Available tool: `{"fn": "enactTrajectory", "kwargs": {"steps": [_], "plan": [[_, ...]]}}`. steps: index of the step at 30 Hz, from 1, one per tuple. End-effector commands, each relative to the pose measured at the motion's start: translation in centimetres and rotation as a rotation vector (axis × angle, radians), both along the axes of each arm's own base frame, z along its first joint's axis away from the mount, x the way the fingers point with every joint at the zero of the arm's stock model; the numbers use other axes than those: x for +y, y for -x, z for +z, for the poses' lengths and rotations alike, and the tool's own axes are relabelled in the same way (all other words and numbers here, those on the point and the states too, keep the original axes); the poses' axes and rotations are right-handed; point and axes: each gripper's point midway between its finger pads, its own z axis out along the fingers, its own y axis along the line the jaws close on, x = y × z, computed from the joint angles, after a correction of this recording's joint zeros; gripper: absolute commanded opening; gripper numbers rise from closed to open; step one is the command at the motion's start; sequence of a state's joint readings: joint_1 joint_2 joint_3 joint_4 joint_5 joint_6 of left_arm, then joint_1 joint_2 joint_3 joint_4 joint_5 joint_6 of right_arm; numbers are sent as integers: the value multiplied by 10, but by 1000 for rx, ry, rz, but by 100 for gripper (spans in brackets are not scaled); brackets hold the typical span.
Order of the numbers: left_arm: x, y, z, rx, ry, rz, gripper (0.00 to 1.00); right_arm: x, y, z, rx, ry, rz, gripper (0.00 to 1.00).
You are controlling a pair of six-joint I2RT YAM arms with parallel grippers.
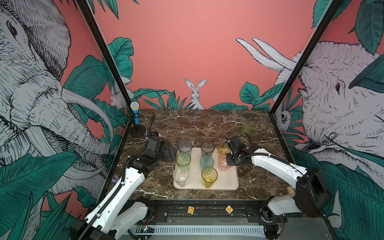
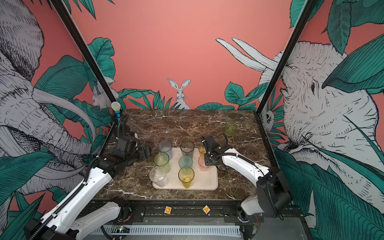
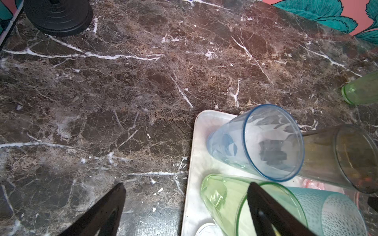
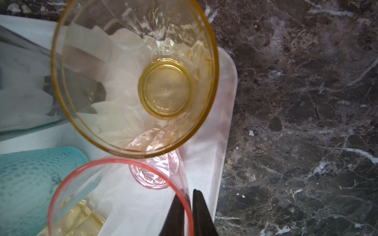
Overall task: Place the glasses into the tray
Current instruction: Place the glass on the tray.
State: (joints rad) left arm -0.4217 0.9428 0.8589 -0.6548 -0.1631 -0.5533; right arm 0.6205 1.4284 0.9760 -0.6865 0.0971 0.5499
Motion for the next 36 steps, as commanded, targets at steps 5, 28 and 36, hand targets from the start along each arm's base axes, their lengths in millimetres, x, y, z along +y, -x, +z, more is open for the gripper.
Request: {"fn": "enactTrajectory", "kwargs": {"steps": [5,28,36], "plan": [[7,6,-1,4,-17,15,94,-2,-2,1,6,19,-6,23],[9,3,10,-18,-27,17,94,-4,-13,86,-120,-2,23,37],[10,3,12,-21,-34,20,94,-14,-27,125,-213,-8,21,39]]}}
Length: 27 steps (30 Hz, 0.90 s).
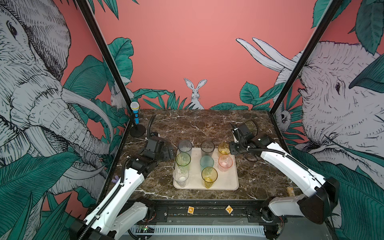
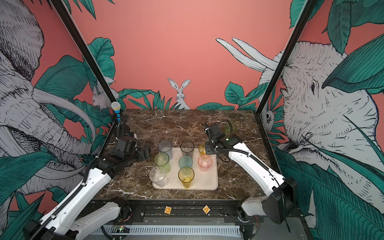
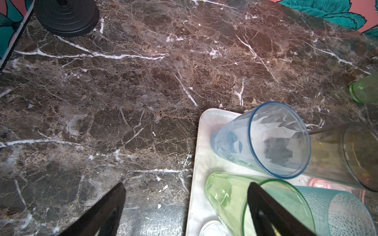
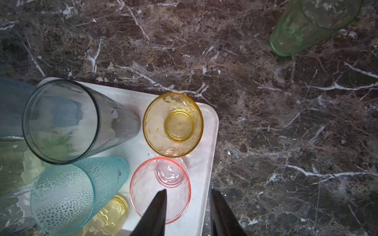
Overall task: Place the glasses into the tray
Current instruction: Place the glass on the tray, then pick up the glass from the top-right of the table.
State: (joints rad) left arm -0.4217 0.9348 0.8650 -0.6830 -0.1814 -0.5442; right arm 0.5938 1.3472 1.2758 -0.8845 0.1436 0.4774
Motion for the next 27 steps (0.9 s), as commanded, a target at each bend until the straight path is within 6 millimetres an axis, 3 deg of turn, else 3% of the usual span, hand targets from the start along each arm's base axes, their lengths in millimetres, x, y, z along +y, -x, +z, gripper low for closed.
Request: {"fn": "enactTrajectory", "kwargs": {"steps": [1,8,14,27], "plan": [[5,-1,12,-27,-9,14,94,-13,-5,23,-51,25,-6,39],[6,-1,11,-23,-17,19,94,-28,-27,55,-132,26,-31,41],[7,-3,10,-22,-27,22,94,-43,-50,68,-172,43,-61,43],[11,-5,8,-14,-60,36,94,-81,-104,58,-166,38,-140,48]]}}
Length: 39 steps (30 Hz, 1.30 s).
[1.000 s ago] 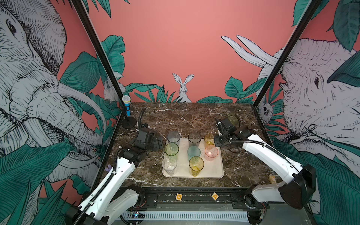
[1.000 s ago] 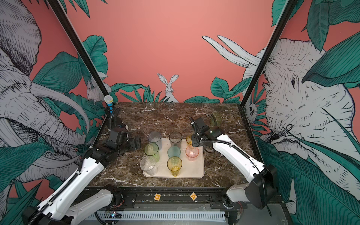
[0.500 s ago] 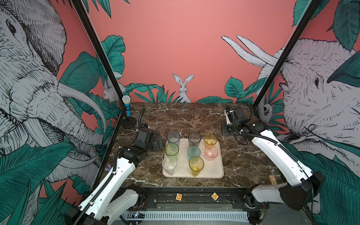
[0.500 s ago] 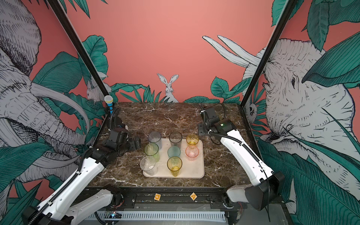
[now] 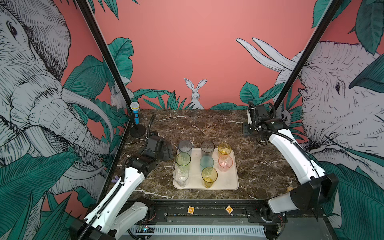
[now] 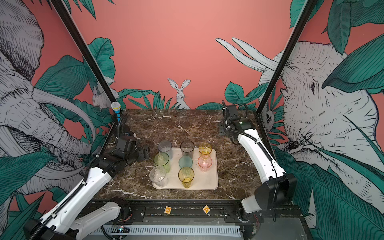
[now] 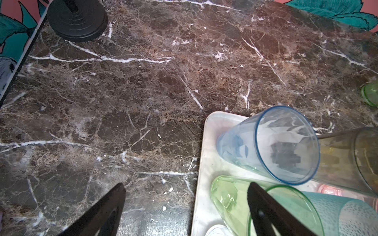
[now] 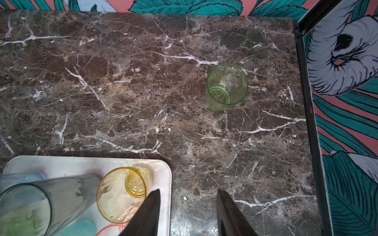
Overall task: Place the glasses into the tray
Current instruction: Pick up the glass from the top-right of the table.
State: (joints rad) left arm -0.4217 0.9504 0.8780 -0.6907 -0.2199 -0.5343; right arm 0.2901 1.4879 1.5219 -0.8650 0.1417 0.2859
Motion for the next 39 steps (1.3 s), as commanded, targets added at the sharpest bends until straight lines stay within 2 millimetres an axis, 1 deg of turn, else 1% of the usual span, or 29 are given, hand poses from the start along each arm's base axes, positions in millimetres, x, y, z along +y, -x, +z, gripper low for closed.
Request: {"fn": "enactTrajectory", "kwargs": {"steps": [1,5,7,8,16,24,29,39], "plan": [[6,-2,6,-7,-27,18,94,-7,-20,8,-40,-16,-3,49],[6,-6,5,-6,-40,17,94,-23,-39,-1,-29,-39,-41,51],[5,-8,3,-2,-43,18,94,-30,-46,-1,-38,-64,-54,52],[5,-9,3,0,-44,19,94,-32,-54,-14,-8,-76,-58,52],[0,-17,-6,25,-42,17,94,-64,-81,-36,16,-159,-144,52],[-2,-22,-12,43,-54,15,94,-89,-103,-69,76,-175,-215,52],[-3,-24,-15,50,-57,16,94,-99,-115,-81,96,-183,-243,54],[-5,-31,-17,62,-73,15,94,-106,-130,-102,144,-194,-264,54]]}}
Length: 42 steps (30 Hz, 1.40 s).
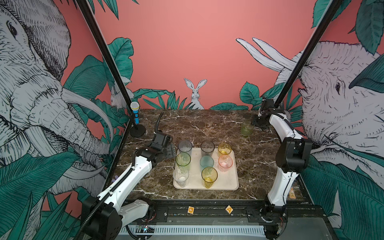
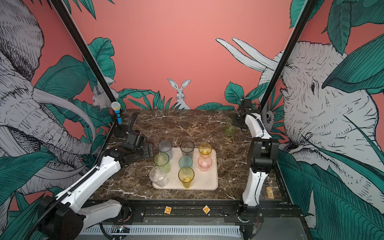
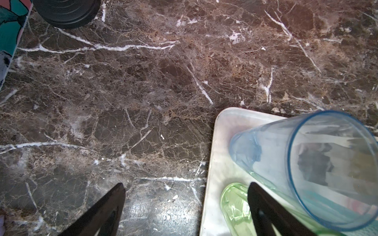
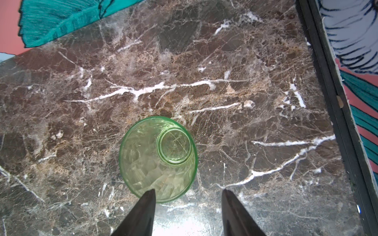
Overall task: Place the glasses into the tray
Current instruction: Pick up the glass from the top-right of the table.
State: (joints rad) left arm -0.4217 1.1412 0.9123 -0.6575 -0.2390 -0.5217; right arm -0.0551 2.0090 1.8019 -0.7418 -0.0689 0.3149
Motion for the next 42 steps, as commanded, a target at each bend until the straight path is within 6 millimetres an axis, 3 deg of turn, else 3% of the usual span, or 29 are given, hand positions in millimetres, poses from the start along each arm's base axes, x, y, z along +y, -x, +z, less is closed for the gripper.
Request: {"fn": "enactTrajectory", "kwargs": {"steps": [1,31,42], "plan": [[2,-9,15,-46,-3,12,94,-1,-4,-1,8,-19,-11,54],[-1,-14,14,-39,-5,6,94,0,-13,-40,80,-75,-3,38],[0,-13,10,-32,-11,6,94,2,-13,-46,88,-86,1,22]]}}
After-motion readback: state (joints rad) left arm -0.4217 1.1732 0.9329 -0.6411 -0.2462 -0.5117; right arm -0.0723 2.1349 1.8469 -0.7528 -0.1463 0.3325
